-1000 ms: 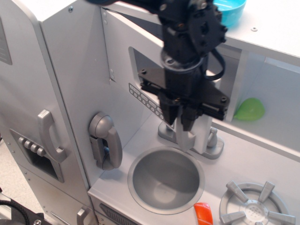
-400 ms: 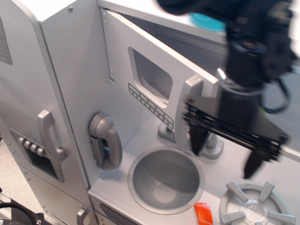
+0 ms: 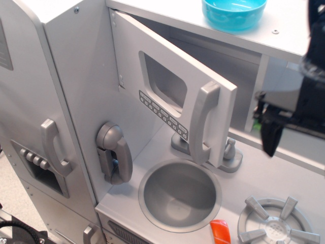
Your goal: Open microwave
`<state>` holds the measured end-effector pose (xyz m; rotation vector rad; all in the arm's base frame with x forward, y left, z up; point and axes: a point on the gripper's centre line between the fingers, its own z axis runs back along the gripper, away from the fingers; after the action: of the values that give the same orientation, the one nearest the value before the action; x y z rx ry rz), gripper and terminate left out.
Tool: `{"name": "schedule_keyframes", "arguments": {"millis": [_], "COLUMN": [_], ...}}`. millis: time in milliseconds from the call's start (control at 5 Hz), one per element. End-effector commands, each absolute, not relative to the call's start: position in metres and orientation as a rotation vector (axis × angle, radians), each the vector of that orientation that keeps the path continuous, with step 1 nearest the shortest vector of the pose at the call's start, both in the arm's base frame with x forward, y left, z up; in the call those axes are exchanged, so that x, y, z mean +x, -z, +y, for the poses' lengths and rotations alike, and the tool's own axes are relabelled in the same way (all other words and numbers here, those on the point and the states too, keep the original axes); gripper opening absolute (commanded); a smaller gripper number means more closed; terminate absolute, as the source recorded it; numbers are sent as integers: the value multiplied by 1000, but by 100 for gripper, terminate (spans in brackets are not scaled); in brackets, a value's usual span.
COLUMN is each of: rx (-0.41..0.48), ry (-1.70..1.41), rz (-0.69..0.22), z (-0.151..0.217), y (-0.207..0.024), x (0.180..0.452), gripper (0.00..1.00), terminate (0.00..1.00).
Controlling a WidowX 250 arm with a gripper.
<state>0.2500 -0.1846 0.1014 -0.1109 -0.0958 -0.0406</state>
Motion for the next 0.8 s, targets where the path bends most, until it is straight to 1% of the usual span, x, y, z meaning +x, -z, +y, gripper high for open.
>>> {"name": "schedule_keyframes", "arguments": {"millis": [0, 200, 400, 600], "rx": [-103, -44, -32, -34], "ry": [23, 30, 29, 63], "rz": [-290, -291, -293, -294], "z": [-169, -153, -130, -105], "y": [-120, -105, -100, -97], "x": [297, 305, 302, 281], "gripper": [100, 100, 100, 100], "terminate": [0, 0, 0, 0]}}
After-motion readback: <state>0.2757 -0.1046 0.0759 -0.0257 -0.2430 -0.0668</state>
